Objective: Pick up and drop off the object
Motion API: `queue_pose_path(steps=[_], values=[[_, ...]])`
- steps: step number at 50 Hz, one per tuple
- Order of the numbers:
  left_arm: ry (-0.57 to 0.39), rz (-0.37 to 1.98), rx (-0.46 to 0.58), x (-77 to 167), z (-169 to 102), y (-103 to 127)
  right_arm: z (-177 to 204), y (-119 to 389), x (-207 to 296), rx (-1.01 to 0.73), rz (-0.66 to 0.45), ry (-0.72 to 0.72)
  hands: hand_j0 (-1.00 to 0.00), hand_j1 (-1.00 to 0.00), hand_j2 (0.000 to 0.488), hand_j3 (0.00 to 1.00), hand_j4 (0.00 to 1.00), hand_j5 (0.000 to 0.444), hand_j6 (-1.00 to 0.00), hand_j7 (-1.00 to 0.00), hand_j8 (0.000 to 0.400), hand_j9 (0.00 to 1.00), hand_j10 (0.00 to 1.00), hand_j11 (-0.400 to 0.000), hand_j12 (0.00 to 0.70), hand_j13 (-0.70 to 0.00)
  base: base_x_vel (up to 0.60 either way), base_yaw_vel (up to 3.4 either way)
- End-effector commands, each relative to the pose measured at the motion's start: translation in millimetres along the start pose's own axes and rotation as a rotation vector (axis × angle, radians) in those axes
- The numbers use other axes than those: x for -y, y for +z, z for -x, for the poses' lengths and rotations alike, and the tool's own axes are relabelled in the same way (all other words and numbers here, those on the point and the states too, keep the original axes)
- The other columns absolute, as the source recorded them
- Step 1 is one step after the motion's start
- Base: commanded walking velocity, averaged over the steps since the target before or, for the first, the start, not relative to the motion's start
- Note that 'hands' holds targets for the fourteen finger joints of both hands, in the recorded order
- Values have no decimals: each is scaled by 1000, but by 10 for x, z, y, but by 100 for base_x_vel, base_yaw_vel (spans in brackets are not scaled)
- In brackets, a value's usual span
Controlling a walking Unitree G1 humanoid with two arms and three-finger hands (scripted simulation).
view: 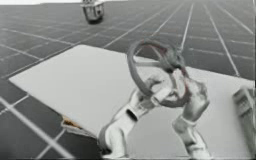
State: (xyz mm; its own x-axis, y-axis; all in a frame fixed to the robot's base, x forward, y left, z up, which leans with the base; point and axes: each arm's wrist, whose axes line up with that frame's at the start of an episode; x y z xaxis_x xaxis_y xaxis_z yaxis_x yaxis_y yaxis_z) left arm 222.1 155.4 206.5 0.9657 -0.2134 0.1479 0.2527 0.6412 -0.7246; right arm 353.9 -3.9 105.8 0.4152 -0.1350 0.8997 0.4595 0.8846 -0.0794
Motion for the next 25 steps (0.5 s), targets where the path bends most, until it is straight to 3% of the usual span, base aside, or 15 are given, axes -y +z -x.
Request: queue_pose_path(steps=[1,5,7,9,10,11,12,13,15,18,21,23,24,25], values=[[-6,34,-120,-39,288,-256,-39,-415,-20,-269,-373,-145,-1000,-1000,0,1000,1000,0,-1000,-1000,400,1000,1000,-400,700,-700,0,0],[30,5,-160,-173,295,-265,47,-320,404,-434,-451,-357,-1000,-1000,0,1000,1000,0,-1000,-1000,400,1000,1000,-400,700,-700,0,0],[61,-6,-184,-305,255,-281,285,-296,560,-460,-494,-485,-1000,-1000,0,1000,1000,0,-1000,-1000,400,1000,1000,-400,700,-700,0,0],[122,-34,-241,-383,131,-386,451,-260,581,-488,-478,-524,-1000,-1000,0,1000,1000,0,-1000,-1000,400,1000,1000,-400,700,-700,0,0],[141,-54,-274,-444,99,-412,482,-275,601,-505,-395,-561,-989,-1000,5,1000,1000,0,-989,-1000,400,1000,1000,-400,700,-700,0,0],[155,-62,-293,-530,86,-484,645,-226,712,-521,-357,-607,-688,-1000,156,1000,1000,0,-688,-1000,400,1000,1000,-400,700,-700,0,0],[174,-80,-335,-517,16,-482,721,-229,792,-524,-317,-636,-23,-1000,488,1000,1000,0,-23,-1000,400,1000,1000,-400,700,-700,0,0],[194,-94,-364,-597,-62,-553,767,-277,886,-506,-265,-680,0,0,0,1000,1000,0,0,0,0,1000,1000,-400,0,-700,0,0],[199,-109,-361,-584,-60,-609,822,-362,1213,-480,-100,-584,0,0,0,1000,1000,0,0,0,0,1000,1000,-400,0,-700,0,0],[229,-89,-354,-648,24,-564,824,-433,1329,-270,75,-456,0,0,0,1000,1000,0,0,0,0,1000,1000,-400,0,-700,0,0],[242,-67,-359,-718,69,-615,566,-460,1552,-111,243,-188,0,0,0,1000,1000,0,0,0,0,1000,1000,-400,0,-700,0,0],[245,-94,-383,-728,98,-657,338,-429,1712,-10,277,13,0,0,0,1000,1000,0,0,0,0,1000,1000,-400,0,-700,0,0],[230,-77,-392,-697,175,-599,312,-440,1807,15,267,81,0,0,0,1000,1000,0,0,0,0,1000,1000,-400,0,-700,0,0],[232,-74,-398,-726,195,-706,201,-294,1755,56,260,102,0,0,0,1000,1000,0,0,0,0,1000,1000,-400,0,-700,0,0]])
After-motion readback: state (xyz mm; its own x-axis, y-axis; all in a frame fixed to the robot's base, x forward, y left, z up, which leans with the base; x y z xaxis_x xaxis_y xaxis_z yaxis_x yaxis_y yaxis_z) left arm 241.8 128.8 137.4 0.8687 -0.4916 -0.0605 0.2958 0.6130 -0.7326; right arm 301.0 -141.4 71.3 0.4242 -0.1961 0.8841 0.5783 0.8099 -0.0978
